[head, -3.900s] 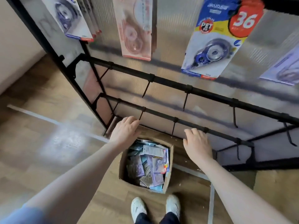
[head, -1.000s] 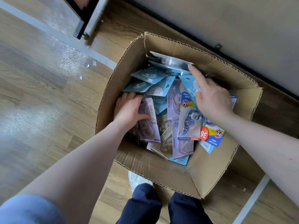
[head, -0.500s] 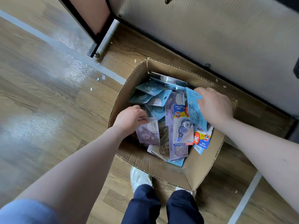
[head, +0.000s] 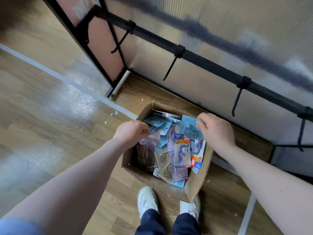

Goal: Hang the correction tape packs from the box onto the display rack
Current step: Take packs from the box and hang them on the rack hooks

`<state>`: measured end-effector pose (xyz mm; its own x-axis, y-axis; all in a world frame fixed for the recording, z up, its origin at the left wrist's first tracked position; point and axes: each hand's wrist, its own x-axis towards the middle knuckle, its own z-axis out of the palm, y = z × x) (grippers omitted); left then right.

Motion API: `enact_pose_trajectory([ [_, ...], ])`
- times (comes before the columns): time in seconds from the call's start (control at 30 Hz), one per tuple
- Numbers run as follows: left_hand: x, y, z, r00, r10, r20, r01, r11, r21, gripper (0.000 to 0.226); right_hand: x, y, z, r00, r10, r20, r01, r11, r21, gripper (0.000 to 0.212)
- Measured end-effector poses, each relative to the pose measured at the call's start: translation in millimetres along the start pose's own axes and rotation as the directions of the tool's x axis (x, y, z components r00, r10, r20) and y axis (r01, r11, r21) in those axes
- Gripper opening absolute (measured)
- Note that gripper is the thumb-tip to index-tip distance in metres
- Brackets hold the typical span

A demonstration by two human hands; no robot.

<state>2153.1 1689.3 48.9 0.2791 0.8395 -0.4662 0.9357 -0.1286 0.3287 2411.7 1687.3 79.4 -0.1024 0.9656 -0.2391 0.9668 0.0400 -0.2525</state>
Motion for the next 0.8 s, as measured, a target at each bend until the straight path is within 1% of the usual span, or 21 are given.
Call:
enact_pose_trajectory([
  [0.1,-11,13,-42,0.999,0.022,-0.045,-0.022,1.000,0.008,0.013,-7,-12,-37,0.999,-0.018,-0.040,0.018,1.000,-0.002,0.020],
  [0.27,-30,39,-114,0.989,0.106,-0.100,-0.100,0.993,0.063,0.015,-20,-30,-103,0.992,-0.021,-0.127,0.030,0.997,0.069,0.019],
  [0.5,-59,71,-210,0.956,0.221,-0.192,-0.203,0.973,0.108,0.016,-40,-50,-193,0.973,0.001,-0.230,0.020,0.996,0.087,0.015],
  [0.8,-102,111,-316,0.894,0.304,-0.329,-0.255,0.949,0.185,0.018,-65,-73,-277,0.912,-0.025,-0.409,0.063,0.995,0.080,0.009],
])
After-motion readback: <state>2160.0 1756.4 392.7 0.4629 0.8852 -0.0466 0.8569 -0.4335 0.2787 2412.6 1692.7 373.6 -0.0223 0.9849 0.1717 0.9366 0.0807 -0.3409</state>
